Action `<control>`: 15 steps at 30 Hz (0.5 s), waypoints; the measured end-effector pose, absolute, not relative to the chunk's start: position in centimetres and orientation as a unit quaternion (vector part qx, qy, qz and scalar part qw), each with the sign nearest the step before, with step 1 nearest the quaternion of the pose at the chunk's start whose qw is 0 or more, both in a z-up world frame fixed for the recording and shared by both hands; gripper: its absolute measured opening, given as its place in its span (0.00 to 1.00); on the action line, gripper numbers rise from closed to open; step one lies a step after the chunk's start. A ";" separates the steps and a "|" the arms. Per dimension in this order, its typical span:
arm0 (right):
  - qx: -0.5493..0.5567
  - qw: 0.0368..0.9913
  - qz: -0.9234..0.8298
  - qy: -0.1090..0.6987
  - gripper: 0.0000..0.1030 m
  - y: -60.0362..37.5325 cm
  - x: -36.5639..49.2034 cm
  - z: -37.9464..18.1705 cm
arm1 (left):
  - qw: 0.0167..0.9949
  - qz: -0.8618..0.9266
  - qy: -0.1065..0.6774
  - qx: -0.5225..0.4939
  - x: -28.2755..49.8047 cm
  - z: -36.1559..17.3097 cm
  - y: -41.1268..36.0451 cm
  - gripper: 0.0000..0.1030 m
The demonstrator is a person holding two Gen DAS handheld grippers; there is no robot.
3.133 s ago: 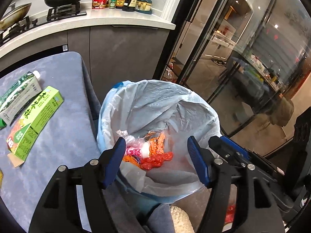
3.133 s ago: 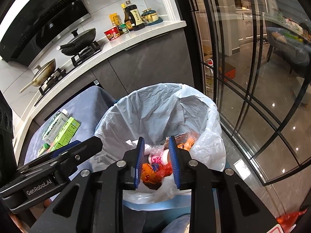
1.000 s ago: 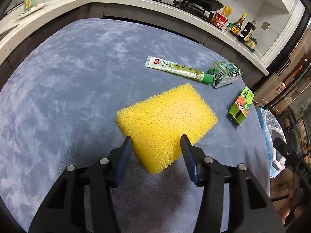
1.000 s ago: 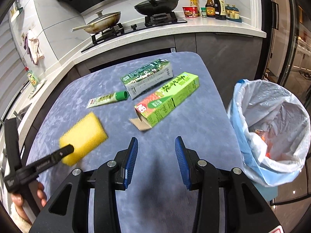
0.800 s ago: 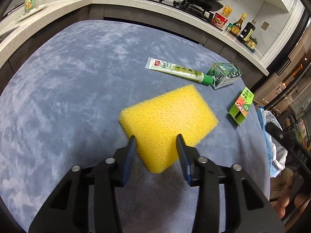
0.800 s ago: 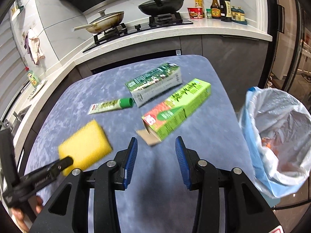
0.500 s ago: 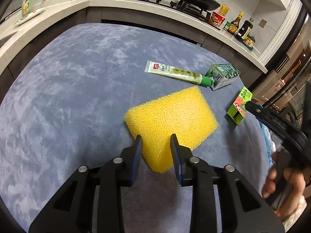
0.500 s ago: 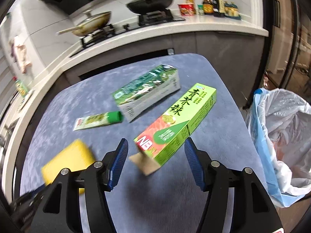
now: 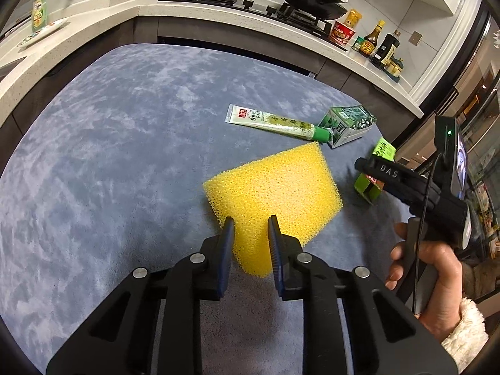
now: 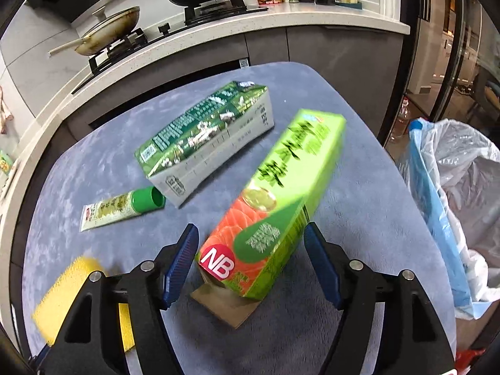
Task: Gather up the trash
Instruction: 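Grasp the yellow sponge with the left tool while the right tool grasps the green NB box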
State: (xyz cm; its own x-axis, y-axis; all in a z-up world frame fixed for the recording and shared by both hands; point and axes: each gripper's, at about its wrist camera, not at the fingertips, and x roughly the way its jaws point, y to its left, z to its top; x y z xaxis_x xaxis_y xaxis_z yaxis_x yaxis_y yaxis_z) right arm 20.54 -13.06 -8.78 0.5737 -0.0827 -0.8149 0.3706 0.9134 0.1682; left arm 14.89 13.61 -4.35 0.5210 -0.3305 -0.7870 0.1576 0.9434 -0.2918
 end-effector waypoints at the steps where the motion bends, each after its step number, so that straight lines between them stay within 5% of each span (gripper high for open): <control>1: 0.164 0.872 -0.128 0.443 0.60 -13.1 20.3 -8.8 | 0.867 -0.143 0.468 -0.093 14.8 -4.3 13.6 0.19; 6: 0.161 0.874 -0.105 0.445 0.44 -13.5 18.2 -8.3 | 0.865 -0.150 0.469 -0.092 14.1 -4.3 13.3 0.19; 15: 0.165 0.875 -0.082 0.447 0.41 -15.1 13.0 -7.1 | 0.861 -0.157 0.475 -0.090 12.7 -4.7 13.5 0.18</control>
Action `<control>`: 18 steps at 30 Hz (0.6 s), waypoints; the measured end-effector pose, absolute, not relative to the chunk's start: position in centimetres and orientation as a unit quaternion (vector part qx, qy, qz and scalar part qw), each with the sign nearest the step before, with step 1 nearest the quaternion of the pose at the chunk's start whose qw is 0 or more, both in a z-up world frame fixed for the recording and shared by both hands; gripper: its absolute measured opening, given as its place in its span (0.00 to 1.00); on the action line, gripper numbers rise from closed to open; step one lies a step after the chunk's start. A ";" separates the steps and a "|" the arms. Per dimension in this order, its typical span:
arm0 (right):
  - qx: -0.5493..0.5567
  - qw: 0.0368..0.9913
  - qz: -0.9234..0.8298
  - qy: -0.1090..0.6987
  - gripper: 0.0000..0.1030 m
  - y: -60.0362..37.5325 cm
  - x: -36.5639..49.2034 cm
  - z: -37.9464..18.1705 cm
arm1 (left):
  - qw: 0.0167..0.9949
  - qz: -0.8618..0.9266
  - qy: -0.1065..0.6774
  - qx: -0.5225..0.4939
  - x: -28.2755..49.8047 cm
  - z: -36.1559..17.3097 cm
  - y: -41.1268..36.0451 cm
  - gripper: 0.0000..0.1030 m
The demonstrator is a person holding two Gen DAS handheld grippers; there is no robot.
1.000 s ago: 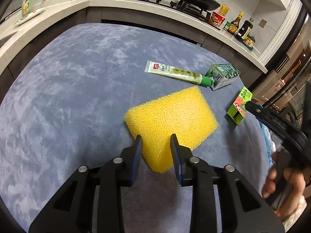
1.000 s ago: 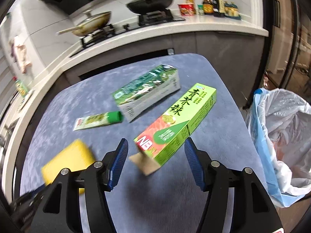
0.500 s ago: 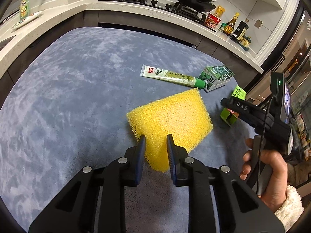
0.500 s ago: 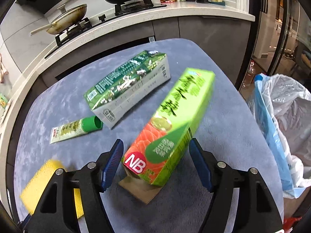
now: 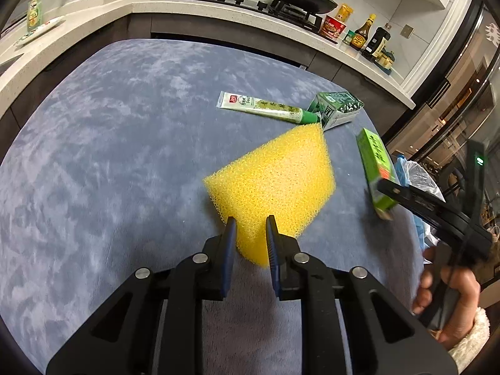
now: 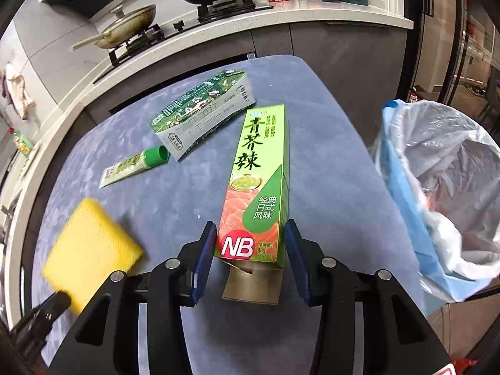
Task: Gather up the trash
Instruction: 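Grasp the yellow sponge with the left tool while the right tool grasps the green NB box, then carry the sponge and NB box over the bin and open both tools to drop them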
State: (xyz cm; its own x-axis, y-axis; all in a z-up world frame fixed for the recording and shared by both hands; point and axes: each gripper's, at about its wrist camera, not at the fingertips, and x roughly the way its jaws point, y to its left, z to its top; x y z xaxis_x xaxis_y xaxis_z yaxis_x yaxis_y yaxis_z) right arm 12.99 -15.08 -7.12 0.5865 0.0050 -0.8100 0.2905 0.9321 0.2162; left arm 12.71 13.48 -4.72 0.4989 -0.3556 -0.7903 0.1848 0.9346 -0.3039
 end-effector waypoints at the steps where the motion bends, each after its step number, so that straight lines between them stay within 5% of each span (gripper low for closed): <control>1: 0.167 0.876 -0.080 0.446 0.41 -15.2 12.5 -6.9 | 0.861 -0.159 0.475 -0.093 12.7 -4.8 13.6 0.18; 18: 0.173 0.889 -0.051 0.422 0.41 -16.1 7.4 -3.3 | 0.879 -0.170 0.439 -0.077 12.0 -1.4 12.2 0.10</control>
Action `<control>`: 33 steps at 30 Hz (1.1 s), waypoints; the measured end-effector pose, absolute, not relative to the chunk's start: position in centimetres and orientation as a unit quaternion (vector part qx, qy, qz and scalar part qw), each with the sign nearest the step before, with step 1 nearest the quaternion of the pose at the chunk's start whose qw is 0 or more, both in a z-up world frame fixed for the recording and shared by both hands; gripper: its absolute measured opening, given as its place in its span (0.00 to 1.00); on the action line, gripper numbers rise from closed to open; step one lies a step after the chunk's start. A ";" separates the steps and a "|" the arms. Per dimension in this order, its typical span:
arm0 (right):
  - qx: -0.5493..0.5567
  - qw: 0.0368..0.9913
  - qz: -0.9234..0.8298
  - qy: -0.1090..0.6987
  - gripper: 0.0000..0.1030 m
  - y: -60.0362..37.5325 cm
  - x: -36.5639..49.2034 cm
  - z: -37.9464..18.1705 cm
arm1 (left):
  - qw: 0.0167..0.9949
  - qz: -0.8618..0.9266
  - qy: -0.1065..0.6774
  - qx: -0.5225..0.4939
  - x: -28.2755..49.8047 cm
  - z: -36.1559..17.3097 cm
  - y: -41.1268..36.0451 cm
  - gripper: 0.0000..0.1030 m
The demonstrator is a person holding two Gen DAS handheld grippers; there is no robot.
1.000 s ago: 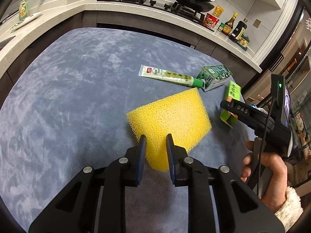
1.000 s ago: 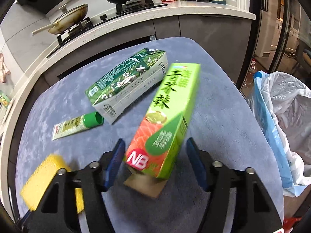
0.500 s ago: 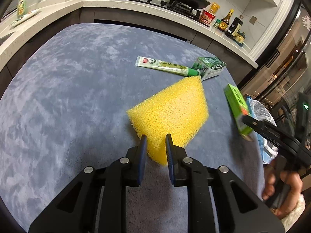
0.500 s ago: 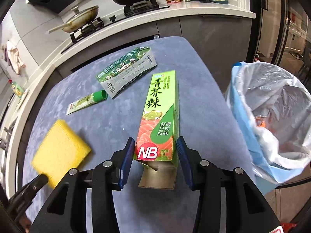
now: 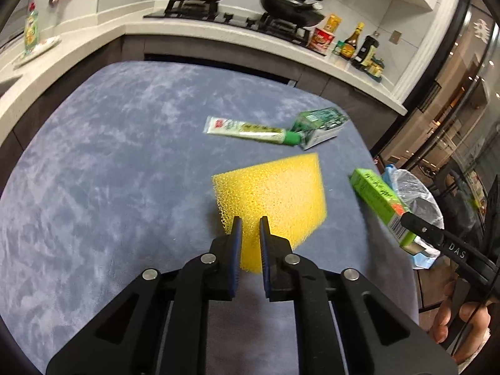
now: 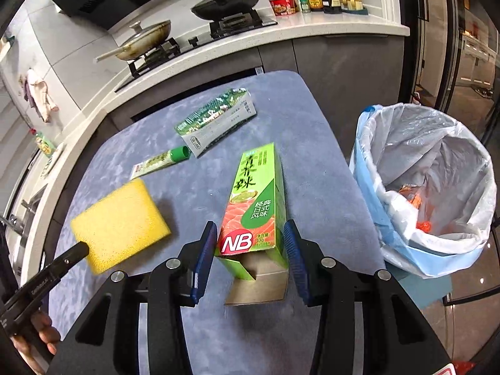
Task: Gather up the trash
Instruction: 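Carry the sponge and NB box over the bin and open both tools to drop them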
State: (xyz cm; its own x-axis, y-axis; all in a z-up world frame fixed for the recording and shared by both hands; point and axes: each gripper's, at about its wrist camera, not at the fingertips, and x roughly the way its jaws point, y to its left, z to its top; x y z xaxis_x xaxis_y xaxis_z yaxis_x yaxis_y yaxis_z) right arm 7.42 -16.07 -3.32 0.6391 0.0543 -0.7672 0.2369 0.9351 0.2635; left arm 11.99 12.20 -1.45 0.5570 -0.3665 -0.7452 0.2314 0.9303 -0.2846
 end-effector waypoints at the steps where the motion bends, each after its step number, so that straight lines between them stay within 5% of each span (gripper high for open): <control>1: 0.172 0.890 -0.051 0.419 0.41 -16.3 7.2 -3.1 | 0.880 -0.175 0.435 -0.072 11.7 -0.8 11.8 0.10; 22: 0.205 0.921 -0.127 0.306 0.39 -28.7 0.5 4.2 | 0.864 -0.318 0.390 0.001 10.8 5.1 -6.5 0.09; 33: 0.228 0.899 -0.195 0.318 0.39 -37.3 -0.6 1.0 | 0.840 -0.360 0.403 0.050 12.2 2.2 -18.5 0.09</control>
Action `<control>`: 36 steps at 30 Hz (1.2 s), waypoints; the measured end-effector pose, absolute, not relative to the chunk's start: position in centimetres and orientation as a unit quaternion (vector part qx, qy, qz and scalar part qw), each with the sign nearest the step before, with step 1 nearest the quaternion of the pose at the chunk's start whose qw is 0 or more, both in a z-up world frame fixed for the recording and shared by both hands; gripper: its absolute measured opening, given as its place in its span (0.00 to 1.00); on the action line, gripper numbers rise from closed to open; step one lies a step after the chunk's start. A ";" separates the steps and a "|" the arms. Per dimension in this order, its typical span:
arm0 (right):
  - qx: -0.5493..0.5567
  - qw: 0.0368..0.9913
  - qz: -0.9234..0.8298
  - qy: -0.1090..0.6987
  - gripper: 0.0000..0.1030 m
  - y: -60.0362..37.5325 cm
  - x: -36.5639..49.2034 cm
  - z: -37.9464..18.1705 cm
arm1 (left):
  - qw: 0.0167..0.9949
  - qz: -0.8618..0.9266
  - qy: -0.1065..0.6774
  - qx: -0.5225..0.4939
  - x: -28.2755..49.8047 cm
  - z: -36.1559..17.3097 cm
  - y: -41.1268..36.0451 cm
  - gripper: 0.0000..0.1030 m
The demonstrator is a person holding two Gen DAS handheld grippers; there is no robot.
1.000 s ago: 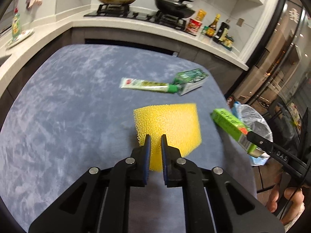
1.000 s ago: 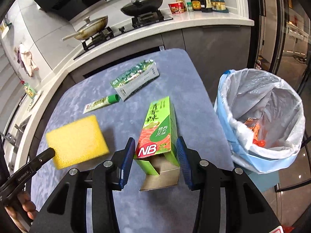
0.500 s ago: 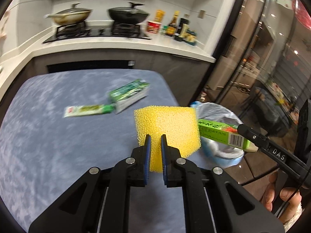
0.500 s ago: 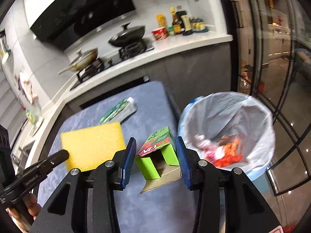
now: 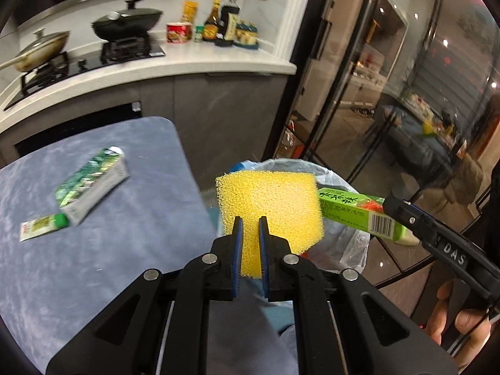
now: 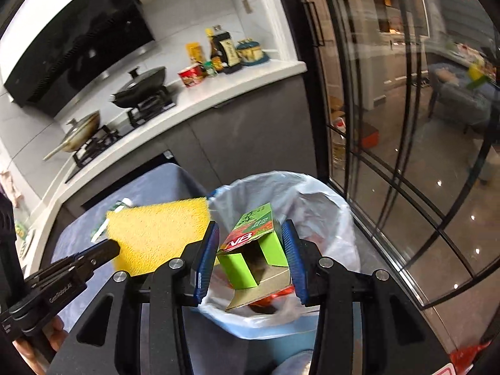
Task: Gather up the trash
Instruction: 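Carry the sponge and NB box over the bin and open both tools to drop them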
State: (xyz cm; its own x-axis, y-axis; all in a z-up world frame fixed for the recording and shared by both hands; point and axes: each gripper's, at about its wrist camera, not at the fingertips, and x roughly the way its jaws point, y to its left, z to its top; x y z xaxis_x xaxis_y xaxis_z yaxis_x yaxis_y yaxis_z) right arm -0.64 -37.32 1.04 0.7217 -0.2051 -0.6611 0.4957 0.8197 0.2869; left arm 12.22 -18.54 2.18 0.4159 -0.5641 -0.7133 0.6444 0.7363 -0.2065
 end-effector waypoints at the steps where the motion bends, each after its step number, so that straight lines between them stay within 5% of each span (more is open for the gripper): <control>1: 0.232 0.897 -0.198 0.321 0.39 -37.8 -0.6 0.5 | 0.837 -0.362 0.407 0.056 12.3 1.6 -19.6 0.09; 18: 0.258 0.876 -0.210 0.348 0.43 -41.0 0.4 -3.6 | 0.808 -0.375 0.448 0.075 12.9 -2.5 -25.1 0.12; 22: 0.255 0.877 -0.212 0.347 0.46 -40.8 0.2 -3.6 | 0.813 -0.370 0.444 0.069 12.9 -2.5 -24.8 0.35; 36: 0.251 0.883 -0.205 0.340 0.47 -39.0 0.1 -2.5 | 0.828 -0.349 0.435 0.055 12.8 -1.3 -21.9 0.38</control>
